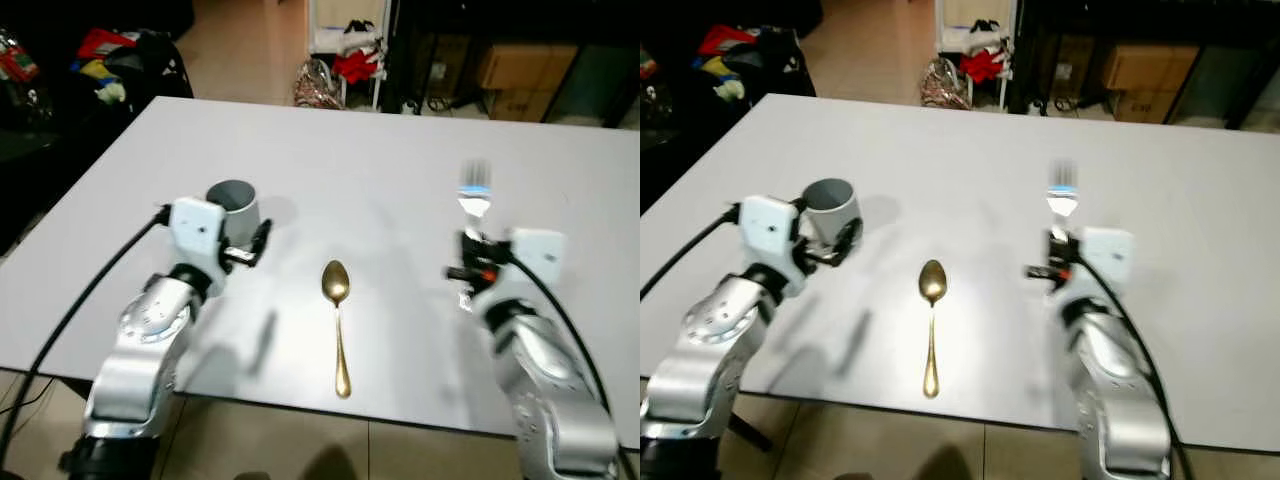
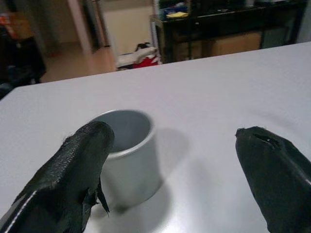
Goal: Setting the table
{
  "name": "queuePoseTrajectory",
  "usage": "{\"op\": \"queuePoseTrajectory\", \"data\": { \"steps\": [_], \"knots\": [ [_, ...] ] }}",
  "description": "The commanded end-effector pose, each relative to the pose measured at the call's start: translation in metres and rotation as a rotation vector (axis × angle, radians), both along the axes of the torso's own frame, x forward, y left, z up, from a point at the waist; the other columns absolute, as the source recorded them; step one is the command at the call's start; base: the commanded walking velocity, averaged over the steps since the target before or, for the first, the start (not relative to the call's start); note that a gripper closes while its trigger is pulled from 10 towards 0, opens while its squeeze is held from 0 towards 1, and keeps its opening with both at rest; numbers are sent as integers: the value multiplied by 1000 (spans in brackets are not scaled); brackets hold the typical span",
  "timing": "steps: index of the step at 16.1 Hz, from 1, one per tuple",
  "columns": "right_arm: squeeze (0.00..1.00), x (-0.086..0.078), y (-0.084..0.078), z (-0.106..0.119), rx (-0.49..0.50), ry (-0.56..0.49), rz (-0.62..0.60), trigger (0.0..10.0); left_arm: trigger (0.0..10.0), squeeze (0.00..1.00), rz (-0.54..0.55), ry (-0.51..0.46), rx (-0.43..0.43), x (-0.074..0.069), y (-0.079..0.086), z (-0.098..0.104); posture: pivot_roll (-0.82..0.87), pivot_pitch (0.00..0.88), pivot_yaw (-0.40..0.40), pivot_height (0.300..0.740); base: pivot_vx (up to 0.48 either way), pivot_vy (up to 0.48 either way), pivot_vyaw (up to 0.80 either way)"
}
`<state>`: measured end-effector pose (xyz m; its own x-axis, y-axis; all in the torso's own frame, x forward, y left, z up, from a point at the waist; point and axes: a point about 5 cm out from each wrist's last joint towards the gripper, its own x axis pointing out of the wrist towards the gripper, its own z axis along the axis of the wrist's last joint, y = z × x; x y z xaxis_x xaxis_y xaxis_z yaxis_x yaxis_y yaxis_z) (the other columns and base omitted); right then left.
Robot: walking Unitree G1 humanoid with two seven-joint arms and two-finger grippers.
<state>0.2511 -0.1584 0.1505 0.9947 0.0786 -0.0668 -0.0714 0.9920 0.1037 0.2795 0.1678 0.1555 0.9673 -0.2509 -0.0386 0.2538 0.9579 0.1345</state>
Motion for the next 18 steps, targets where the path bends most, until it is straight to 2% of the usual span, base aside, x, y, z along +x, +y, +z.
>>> {"op": "queuePoseTrajectory", "data": {
  "steps": [1,3,6,18],
  "knots": [
    [0,1,2,2,1,1,33,10000,10000,0,15,-5,9,-3,5,2,104,0,19,740,0,368,0],
    [0,1,7,3,33,-6,72,10000,10000,0,-9,-20,17,-3,3,6,107,0,10,740,0,371,0],
    [0,0,11,1,95,20,63,10000,10000,0,-12,-21,20,-2,3,8,108,0,18,740,0,381,0],
    [0,-1,6,-4,126,56,27,10000,10000,0,-36,-9,37,3,2,7,98,0,40,740,0,373,0]
  ]
}}
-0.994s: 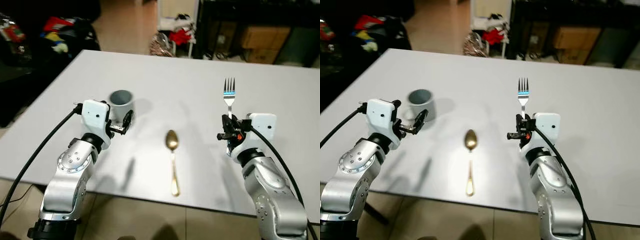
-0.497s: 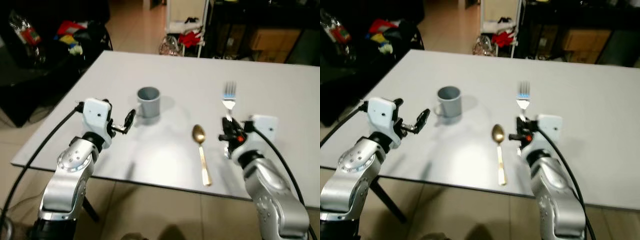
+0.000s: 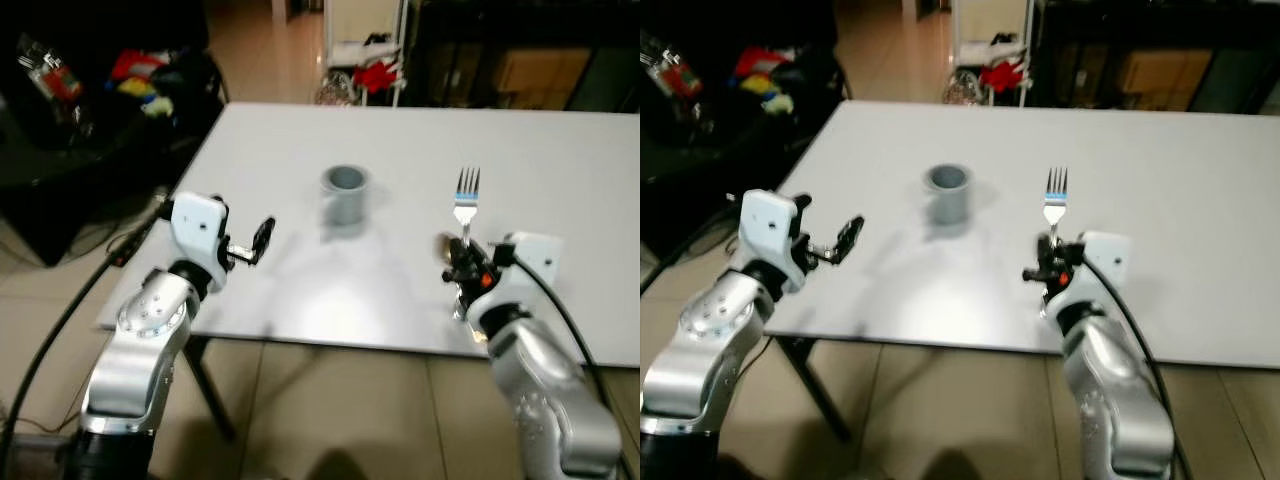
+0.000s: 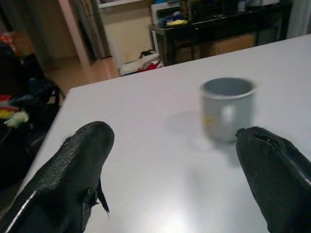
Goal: Setting the table
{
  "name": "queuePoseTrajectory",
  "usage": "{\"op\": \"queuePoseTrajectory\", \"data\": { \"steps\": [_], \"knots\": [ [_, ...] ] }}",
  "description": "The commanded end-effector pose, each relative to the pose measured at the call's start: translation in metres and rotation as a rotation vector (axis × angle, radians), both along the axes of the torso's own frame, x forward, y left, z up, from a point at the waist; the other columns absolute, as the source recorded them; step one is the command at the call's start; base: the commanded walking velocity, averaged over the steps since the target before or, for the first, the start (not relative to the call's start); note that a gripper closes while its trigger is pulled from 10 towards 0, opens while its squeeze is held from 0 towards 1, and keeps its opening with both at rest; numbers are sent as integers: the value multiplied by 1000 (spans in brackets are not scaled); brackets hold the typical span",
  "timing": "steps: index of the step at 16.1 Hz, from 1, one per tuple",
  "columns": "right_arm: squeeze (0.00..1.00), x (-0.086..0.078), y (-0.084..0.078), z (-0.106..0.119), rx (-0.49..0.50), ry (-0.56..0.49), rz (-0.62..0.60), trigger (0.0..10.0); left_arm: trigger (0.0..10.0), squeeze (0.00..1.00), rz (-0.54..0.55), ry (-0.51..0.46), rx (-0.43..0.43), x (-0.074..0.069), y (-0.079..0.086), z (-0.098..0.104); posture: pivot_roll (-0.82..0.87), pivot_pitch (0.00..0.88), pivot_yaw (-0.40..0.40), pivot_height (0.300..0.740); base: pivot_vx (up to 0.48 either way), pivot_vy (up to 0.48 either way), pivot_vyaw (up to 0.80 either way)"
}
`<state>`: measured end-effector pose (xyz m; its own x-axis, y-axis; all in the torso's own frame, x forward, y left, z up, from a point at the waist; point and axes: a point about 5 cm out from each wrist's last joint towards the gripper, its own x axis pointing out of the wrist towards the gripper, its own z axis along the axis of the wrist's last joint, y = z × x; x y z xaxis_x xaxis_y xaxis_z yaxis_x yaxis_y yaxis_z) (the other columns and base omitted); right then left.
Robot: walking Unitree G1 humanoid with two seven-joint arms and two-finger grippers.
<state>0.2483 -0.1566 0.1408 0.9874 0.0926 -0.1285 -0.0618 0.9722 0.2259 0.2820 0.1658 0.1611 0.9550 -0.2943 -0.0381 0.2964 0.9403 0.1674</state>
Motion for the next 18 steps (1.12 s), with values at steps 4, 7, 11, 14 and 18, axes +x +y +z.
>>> {"op": "queuePoseTrajectory", "data": {
  "steps": [4,7,11,14,18],
  "knots": [
    [0,3,7,5,14,-13,29,10000,10000,0,7,-3,8,2,4,2,93,0,45,740,0,345,0],
    [0,2,5,4,15,-6,25,10000,10000,0,-12,-8,40,4,2,2,88,0,50,740,0,0,0],
    [0,6,7,2,29,23,41,10000,10000,0,-23,-8,32,4,-1,3,88,0,53,740,0,0,0],
    [0,29,20,-10,52,156,100,10000,10000,0,-102,13,52,2,-7,1,83,0,68,740,0,0,0],
    [0,63,50,-26,98,296,199,10000,10000,0,-213,51,96,-4,-11,-3,91,0,73,740,0,0,0]
  ]
}}
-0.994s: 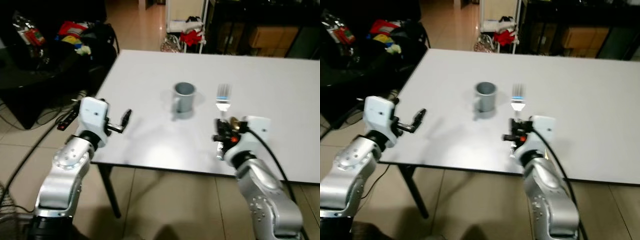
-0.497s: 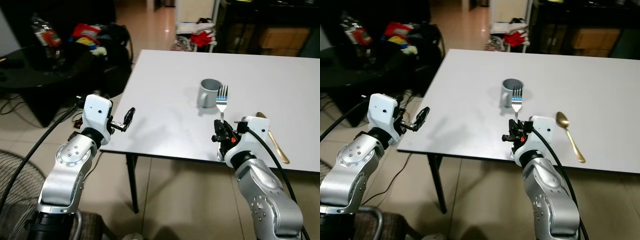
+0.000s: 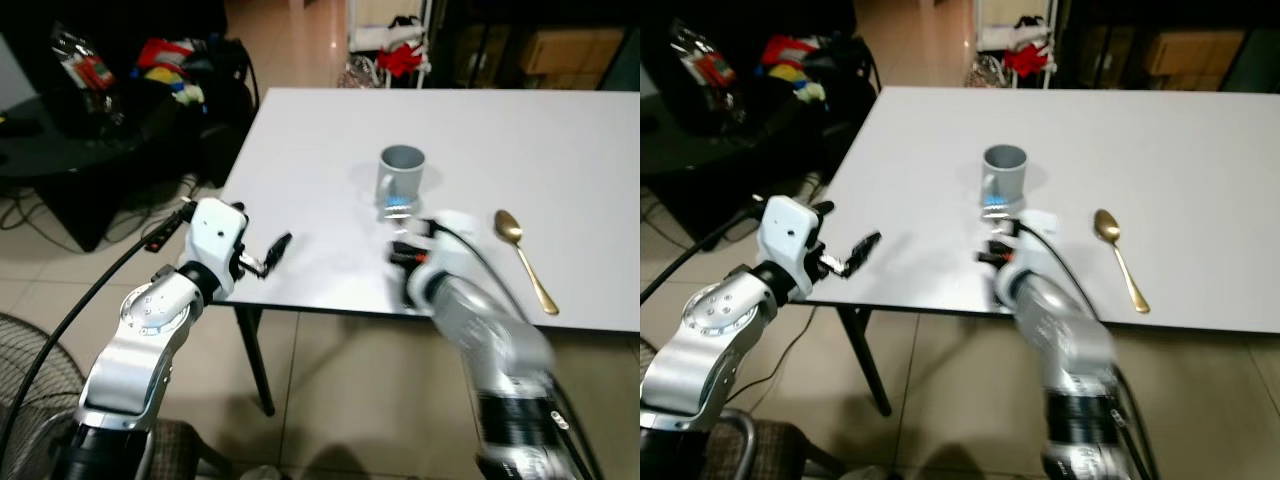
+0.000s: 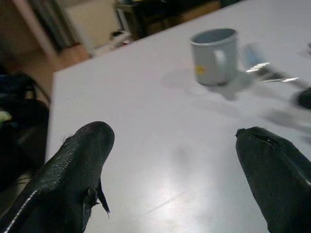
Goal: Setting the table
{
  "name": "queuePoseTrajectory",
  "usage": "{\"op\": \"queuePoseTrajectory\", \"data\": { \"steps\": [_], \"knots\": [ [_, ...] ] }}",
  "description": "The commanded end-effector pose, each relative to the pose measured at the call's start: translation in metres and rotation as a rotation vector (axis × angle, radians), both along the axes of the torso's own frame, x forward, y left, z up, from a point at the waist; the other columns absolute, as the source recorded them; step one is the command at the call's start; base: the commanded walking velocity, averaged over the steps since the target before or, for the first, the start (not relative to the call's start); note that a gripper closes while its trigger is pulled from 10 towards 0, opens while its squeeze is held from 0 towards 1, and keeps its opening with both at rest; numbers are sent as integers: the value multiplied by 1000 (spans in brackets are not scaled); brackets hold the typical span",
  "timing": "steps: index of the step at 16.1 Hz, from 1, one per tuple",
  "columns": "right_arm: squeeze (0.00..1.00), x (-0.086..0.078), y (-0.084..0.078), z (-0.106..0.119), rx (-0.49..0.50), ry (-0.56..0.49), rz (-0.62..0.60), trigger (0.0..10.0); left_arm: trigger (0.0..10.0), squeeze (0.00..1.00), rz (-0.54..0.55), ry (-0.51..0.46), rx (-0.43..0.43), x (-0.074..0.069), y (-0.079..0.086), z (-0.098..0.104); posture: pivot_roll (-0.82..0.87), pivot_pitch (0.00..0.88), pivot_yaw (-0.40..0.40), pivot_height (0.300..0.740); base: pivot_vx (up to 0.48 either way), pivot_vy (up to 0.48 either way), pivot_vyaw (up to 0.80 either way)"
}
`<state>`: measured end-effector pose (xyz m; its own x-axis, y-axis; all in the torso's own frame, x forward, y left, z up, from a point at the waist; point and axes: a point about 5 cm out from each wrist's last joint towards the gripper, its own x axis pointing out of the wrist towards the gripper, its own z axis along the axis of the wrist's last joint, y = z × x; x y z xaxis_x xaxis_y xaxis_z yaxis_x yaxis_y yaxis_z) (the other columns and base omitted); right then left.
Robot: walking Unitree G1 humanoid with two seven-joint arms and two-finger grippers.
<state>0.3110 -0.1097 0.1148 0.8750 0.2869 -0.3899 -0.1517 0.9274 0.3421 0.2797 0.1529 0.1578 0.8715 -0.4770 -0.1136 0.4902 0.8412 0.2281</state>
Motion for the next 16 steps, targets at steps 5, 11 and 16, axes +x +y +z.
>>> {"op": "queuePoseTrajectory", "data": {
  "steps": [5,11,16],
  "knots": [
    [0,33,34,-12,-19,103,51,10000,10000,0,-134,68,45,-20,2,-2,127,0,42,740,0,0,0],
    [0,43,65,-16,-30,142,53,10000,10000,0,-191,114,67,-31,2,-5,143,0,28,740,0,0,0],
    [0,40,67,-28,-23,232,-2,10000,10000,0,-228,135,76,-36,0,-5,141,0,29,740,0,0,0]
  ]
}}
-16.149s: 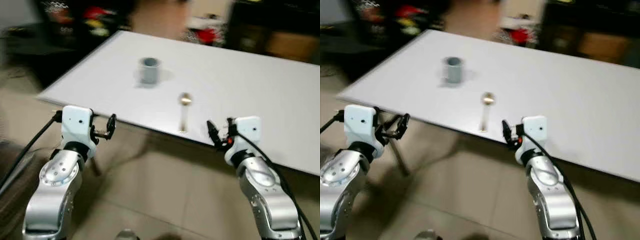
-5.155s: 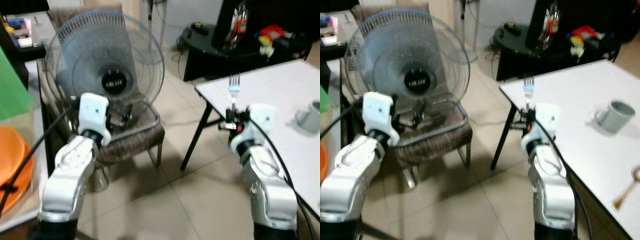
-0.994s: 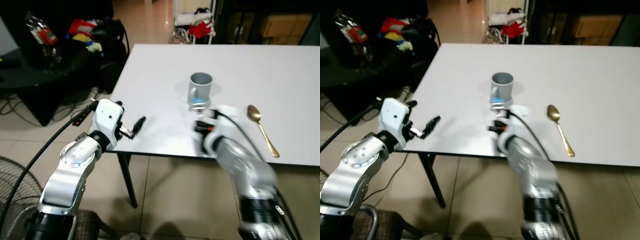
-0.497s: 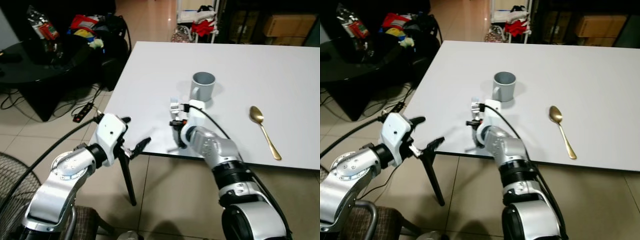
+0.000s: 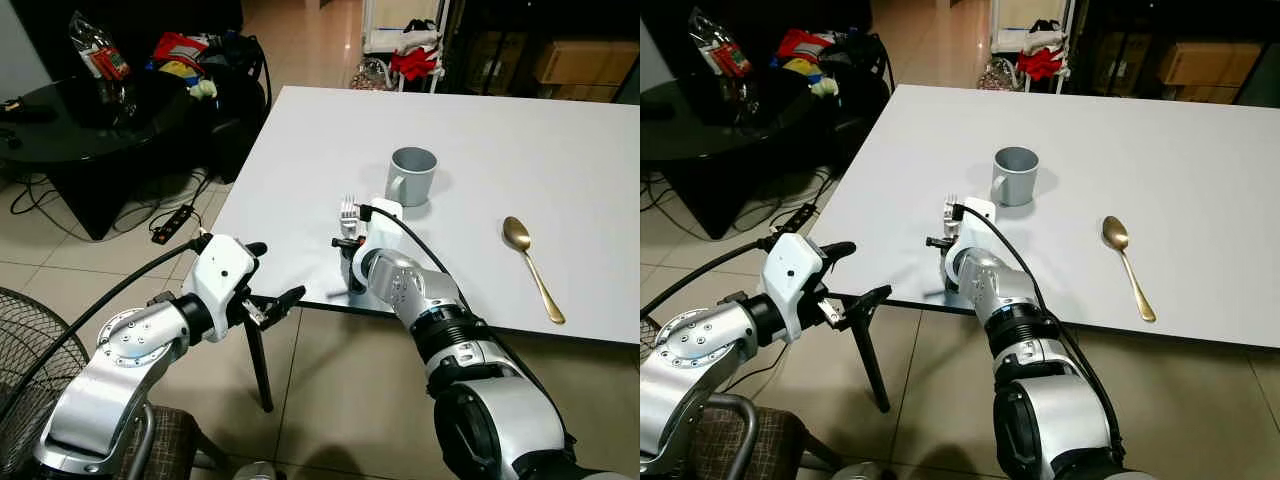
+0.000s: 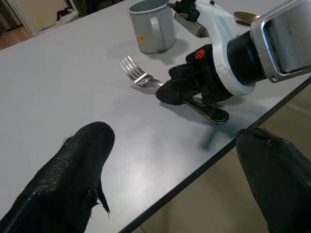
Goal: Setting the table
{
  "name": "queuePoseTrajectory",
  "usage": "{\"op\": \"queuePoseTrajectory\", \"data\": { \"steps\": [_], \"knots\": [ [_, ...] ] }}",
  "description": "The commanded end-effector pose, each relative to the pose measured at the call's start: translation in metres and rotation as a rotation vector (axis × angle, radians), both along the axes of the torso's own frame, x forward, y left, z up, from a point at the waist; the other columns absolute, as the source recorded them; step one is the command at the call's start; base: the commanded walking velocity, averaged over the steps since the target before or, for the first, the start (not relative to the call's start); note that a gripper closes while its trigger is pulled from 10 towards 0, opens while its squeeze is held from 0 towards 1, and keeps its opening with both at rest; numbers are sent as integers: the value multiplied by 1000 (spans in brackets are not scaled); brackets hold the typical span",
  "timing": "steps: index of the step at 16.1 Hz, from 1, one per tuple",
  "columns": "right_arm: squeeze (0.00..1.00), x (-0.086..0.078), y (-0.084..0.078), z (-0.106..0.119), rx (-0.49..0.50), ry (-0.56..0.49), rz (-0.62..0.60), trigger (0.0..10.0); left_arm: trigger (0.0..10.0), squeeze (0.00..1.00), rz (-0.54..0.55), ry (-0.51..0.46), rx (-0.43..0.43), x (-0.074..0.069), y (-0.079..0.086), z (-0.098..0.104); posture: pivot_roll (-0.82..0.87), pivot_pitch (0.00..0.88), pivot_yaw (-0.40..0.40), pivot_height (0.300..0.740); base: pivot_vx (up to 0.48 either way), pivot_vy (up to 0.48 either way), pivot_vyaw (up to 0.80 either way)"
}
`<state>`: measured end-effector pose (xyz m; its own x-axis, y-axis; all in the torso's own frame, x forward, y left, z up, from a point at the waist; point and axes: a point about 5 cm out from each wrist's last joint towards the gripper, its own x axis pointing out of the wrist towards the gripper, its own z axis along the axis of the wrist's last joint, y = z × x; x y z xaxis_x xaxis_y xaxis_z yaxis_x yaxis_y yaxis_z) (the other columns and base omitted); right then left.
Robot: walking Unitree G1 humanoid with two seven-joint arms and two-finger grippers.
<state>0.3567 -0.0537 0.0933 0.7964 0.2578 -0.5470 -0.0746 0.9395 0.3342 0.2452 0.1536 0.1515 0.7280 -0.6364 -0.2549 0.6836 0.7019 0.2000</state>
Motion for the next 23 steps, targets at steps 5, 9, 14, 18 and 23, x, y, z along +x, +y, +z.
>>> {"op": "queuePoseTrajectory", "data": {
  "steps": [5,9,14,18,23],
  "knots": [
    [0,-8,0,-12,-24,96,-33,10000,10000,0,-29,4,13,-1,-2,3,137,0,30,740,0,0,0],
    [0,-8,-6,-12,-36,109,-68,10000,10000,0,-43,7,9,0,-4,3,129,0,33,740,0,0,0],
    [1000,-11,-7,-15,-17,136,-95,10000,10000,0,-57,16,8,0,-5,2,129,0,33,740,0,0,0],
    [1000,-7,-11,-7,-5,115,-109,10000,10000,0,-56,14,7,1,-4,3,131,0,33,740,0,0,0],
    [1000,-9,-35,39,42,-15,-54,10000,10000,0,2,-25,-47,5,-2,12,132,0,31,740,0,0,0]
  ]
}}
